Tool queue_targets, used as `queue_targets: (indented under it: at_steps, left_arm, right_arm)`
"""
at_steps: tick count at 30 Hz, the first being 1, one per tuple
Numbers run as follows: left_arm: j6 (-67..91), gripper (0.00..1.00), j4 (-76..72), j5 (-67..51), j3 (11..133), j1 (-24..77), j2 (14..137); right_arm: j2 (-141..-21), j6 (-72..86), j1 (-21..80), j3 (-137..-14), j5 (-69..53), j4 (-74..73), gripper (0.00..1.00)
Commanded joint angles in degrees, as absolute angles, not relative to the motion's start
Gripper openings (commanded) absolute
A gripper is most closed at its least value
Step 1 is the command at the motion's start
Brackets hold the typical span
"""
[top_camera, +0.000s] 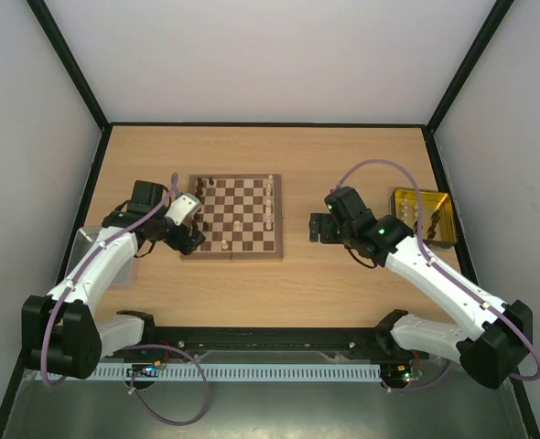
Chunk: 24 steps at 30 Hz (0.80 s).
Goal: Set up the chess pieces on the board
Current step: Move the chessboard to the center of the board.
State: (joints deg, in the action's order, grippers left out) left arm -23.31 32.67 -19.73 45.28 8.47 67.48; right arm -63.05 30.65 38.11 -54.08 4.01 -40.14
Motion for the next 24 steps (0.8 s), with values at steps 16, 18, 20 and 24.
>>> queue_targets:
  at_steps: [16, 18, 20, 24]
  left_arm:
    - [-21.04, 0.98, 29.03, -16.86, 46.90, 2.91, 68.94]
    - [-22.07, 0.94, 28.88, -17.55, 48.13, -0.13, 70.93]
    - [-22.52, 0.87, 28.95, -18.43, 49.83, -3.18, 73.06]
    - [-22.94, 0.70, 28.92, -17.64, 53.60, -4.13, 77.19]
  right_arm:
    - [-66.00, 32.52, 37.97, -55.38, 9.58, -42.73, 0.94]
    - [-67.99, 32.82, 37.99, -57.11, 9.37, -42.61, 0.94]
    - [-69.86, 33.08, 37.97, -58.76, 7.75, -41.32, 0.93]
    - [-75.18, 34.99, 37.90, -61.95, 7.67, -37.99, 0.73]
